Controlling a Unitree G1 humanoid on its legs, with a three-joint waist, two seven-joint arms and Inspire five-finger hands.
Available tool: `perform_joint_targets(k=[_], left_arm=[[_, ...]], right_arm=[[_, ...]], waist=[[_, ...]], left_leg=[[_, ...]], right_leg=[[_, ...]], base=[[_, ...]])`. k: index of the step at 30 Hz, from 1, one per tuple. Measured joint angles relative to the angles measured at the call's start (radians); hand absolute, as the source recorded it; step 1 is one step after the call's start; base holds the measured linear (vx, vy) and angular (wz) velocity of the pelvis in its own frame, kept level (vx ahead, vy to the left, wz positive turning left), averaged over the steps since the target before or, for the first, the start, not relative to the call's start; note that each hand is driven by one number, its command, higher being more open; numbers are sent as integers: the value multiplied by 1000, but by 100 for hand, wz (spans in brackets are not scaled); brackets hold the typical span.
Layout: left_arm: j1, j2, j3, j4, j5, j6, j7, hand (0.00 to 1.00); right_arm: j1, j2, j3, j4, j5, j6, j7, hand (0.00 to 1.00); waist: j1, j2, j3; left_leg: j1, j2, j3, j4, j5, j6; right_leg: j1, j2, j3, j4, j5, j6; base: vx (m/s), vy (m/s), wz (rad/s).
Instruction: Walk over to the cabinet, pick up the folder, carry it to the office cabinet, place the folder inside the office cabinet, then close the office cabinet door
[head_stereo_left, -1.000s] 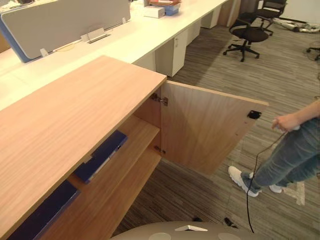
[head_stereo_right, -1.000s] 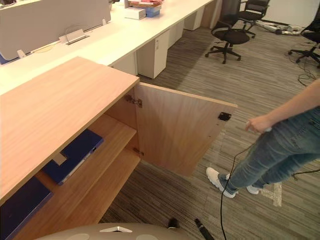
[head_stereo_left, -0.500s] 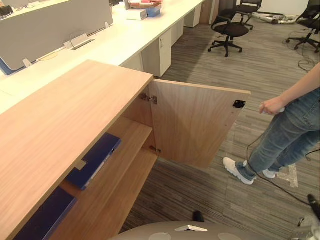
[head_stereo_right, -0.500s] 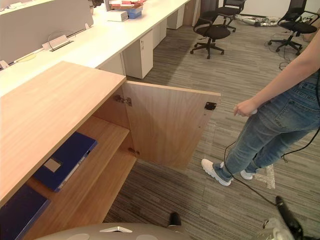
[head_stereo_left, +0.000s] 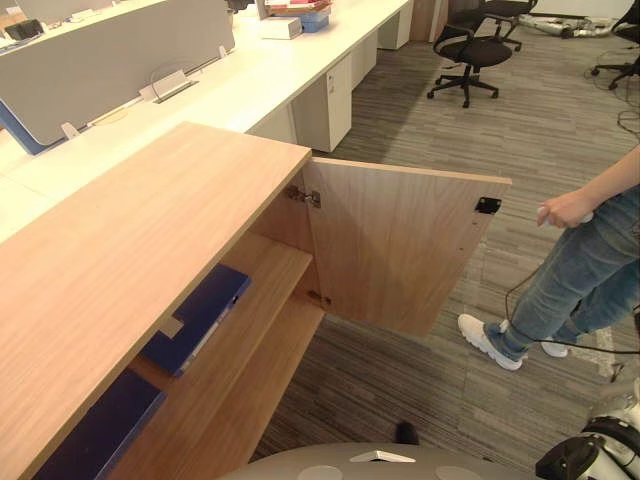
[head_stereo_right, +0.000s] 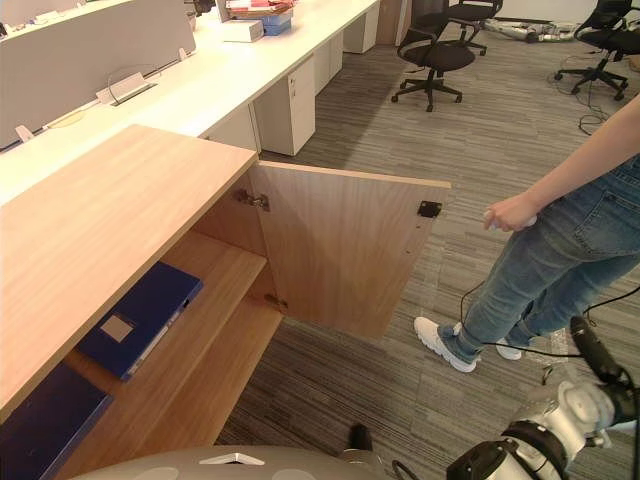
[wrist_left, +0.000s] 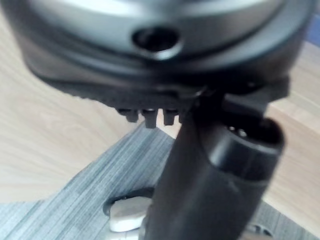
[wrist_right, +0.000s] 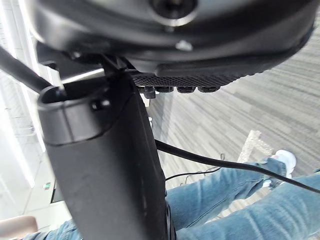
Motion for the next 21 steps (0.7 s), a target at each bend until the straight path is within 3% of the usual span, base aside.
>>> perform_joint_targets(k=[2, 6, 21], left_arm=[[55, 4, -65, -104, -2, 0, -8, 100], [77, -4, -83, -133, -43, 0, -37, 100], [103, 14, -178, -229, -145, 4, -58, 100]], right_arm=[[-12, -70, 60, 0, -2, 0, 20, 100], [-53, -155, 172, 0, -33, -1, 42, 100], [-361, -322, 740, 181, 19, -39, 306, 100]], waist=[[2, 14, 11], [7, 28, 21], [19, 35, 100]], left_leg=[[-3, 2, -11, 1, -2, 0], [-6, 4, -26, 5, -2, 0], [-20, 3, -81, 33, 2, 6]], right_leg=[[2, 0, -6, 0, -3, 4], [5, 0, -11, 0, -3, 5], [18, -6, -43, 16, 2, 2]], base=[[-60, -43, 8], [-39, -34, 6], [-17, -12, 7]])
